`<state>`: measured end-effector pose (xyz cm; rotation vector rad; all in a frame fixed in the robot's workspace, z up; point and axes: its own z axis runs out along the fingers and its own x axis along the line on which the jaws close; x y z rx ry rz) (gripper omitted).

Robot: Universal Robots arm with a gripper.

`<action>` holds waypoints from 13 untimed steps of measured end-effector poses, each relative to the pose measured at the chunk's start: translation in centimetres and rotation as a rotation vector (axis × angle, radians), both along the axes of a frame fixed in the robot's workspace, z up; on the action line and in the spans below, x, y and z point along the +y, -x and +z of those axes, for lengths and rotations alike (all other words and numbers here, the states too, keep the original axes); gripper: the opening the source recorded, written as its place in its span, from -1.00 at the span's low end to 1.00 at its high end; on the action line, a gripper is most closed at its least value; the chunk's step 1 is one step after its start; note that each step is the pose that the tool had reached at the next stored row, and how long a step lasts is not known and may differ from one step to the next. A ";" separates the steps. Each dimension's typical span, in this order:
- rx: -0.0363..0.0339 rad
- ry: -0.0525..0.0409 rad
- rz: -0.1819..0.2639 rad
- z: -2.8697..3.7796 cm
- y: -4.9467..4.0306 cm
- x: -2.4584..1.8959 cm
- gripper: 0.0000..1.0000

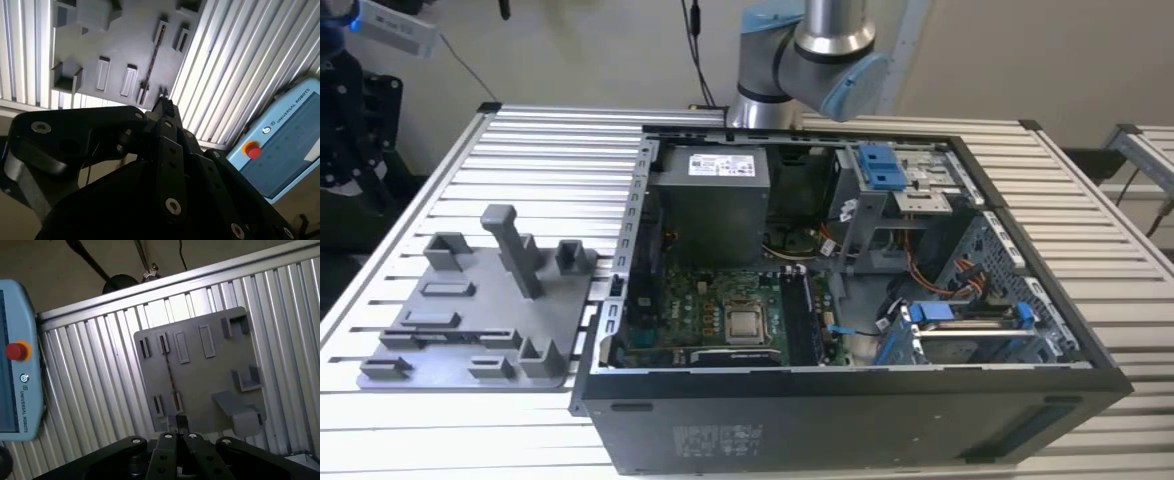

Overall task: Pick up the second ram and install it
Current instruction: 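Pick up the second ram and move it above second insertion slot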

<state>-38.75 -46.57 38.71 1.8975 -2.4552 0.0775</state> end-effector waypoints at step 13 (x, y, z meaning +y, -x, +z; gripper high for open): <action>0.0173 -0.0854 0.057 -0.07 0.01 0.01 -0.79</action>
